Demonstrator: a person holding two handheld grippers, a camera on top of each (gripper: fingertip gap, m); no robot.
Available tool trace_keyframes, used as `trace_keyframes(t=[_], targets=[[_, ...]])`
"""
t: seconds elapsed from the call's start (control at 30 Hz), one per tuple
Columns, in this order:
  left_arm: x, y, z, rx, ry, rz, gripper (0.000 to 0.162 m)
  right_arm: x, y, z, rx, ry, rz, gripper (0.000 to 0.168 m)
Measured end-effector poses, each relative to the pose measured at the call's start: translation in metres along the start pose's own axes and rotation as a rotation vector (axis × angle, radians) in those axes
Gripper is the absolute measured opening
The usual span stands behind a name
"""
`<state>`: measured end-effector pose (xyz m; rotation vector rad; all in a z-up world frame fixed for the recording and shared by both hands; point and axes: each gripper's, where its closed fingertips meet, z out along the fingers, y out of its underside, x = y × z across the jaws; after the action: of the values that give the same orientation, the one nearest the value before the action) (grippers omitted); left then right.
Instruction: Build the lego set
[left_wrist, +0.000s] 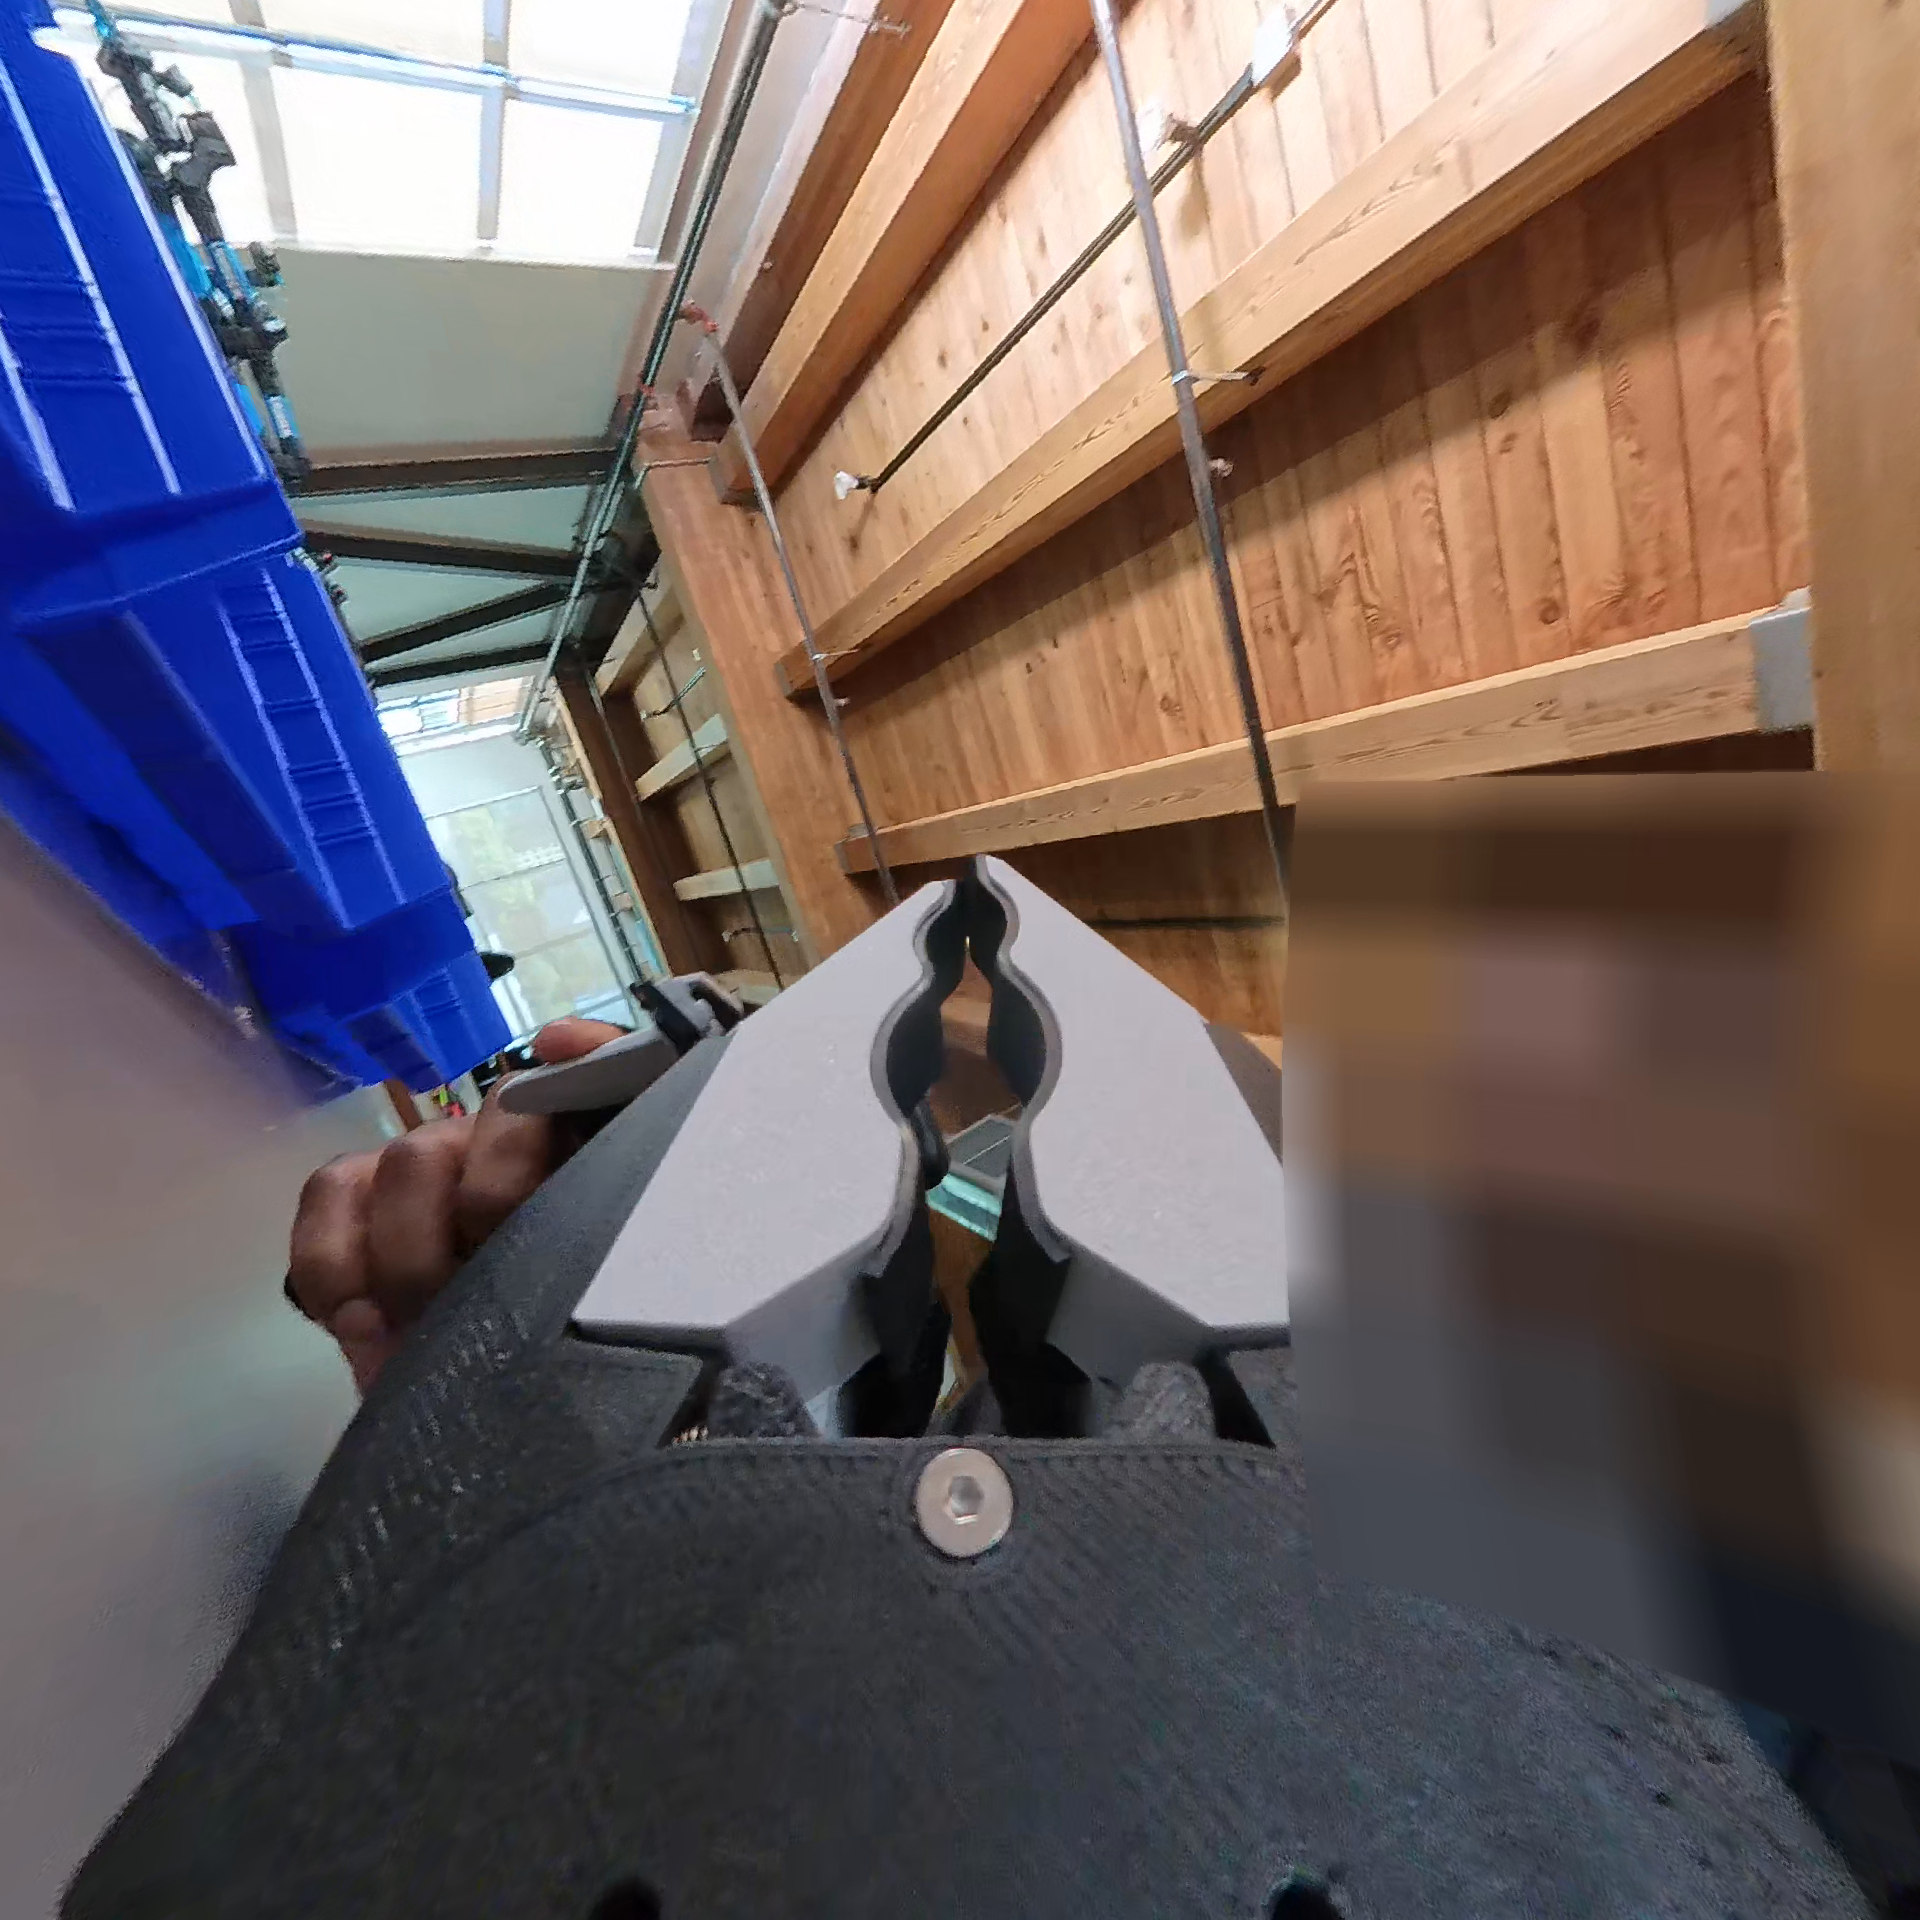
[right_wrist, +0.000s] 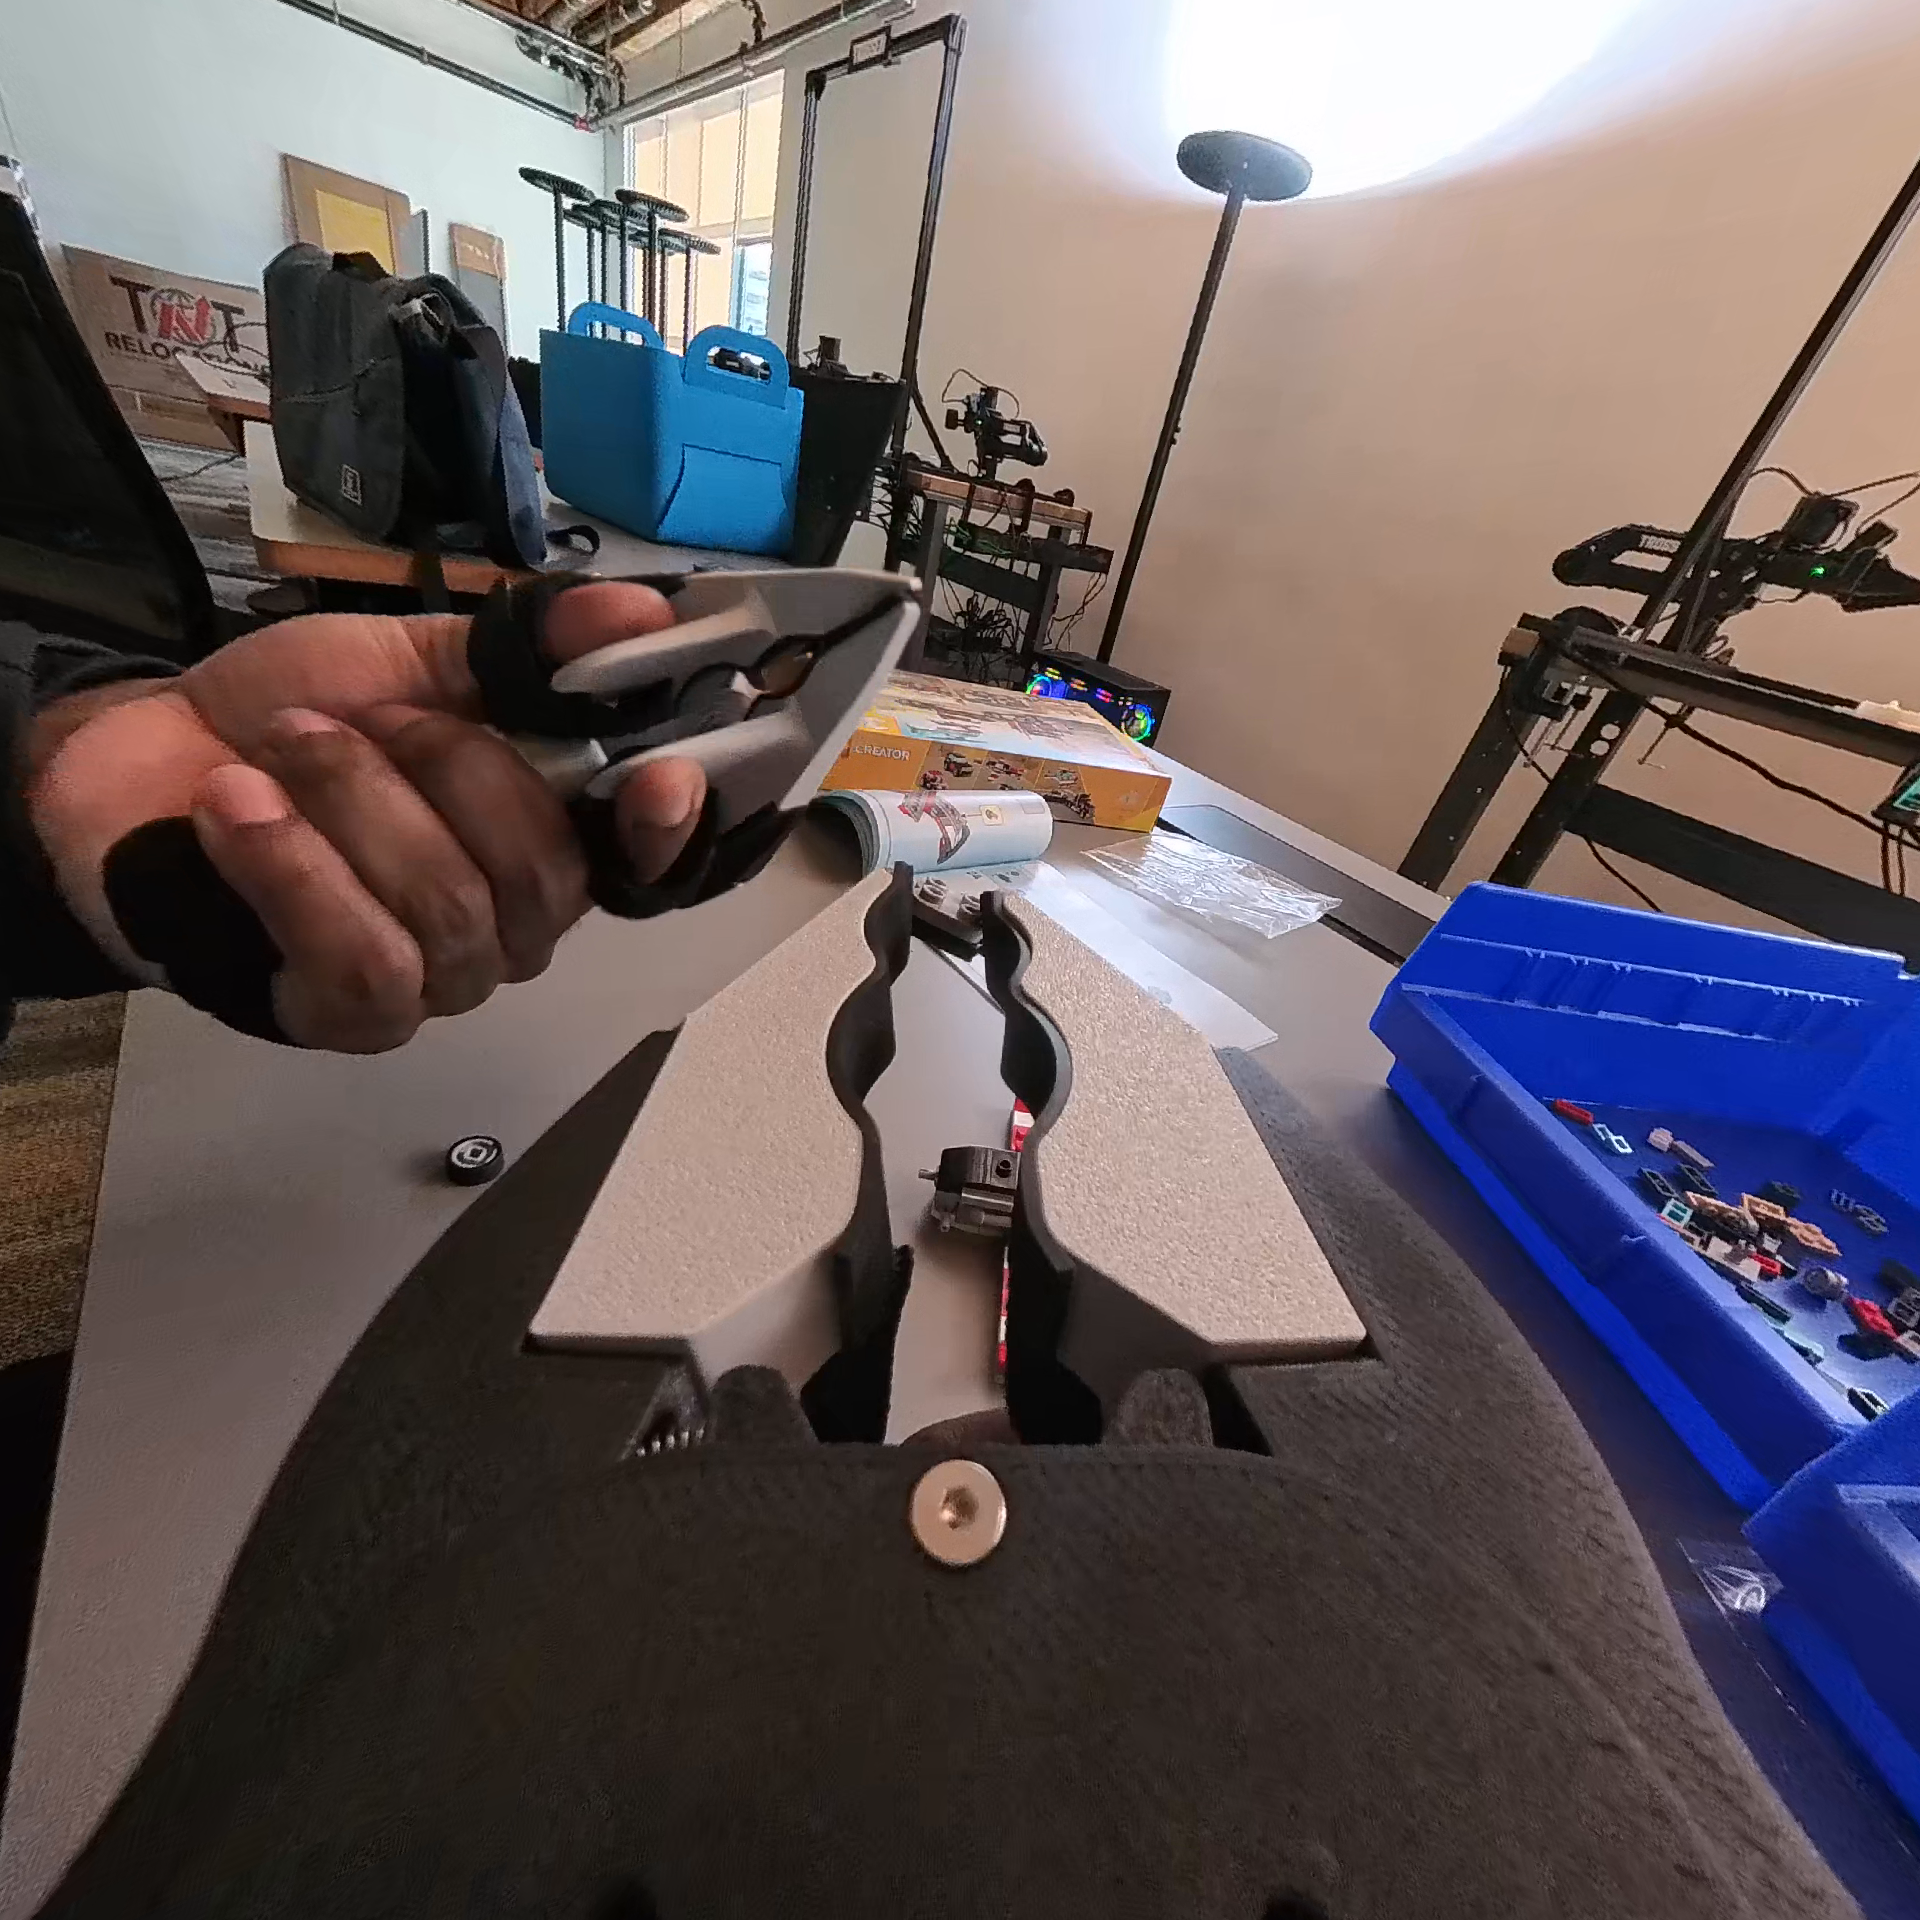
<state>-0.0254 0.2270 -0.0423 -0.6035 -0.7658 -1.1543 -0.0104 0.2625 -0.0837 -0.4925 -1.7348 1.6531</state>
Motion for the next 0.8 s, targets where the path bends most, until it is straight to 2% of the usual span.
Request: trace_keyframes(t=[0.4, 0.57, 0.67, 0.8], targets=[[0.016, -0.003, 0.002, 0.030, 0.085, -0.028, 0.000, -0.003, 0.000, 0.001, -0.004, -0.008, 0.010, 0.014], [0.010, 0.003, 0.005, -0.040, -0.022, 0.118, 0.021, -0.003, -0.001, 0.000, 0.003, -0.009, 0.008, 0.014], [0.000, 0.008, 0.006, -0.101, -0.137, 0.249, 0.034, -0.002, -0.003, 0.000, 0.009, -0.006, 0.005, 0.014], [-0.017, 0.012, 0.002, -0.193, -0.313, 0.425, 0.072, -0.003, -0.004, -0.002, 0.017, -0.006, -0.022, 0.013]])
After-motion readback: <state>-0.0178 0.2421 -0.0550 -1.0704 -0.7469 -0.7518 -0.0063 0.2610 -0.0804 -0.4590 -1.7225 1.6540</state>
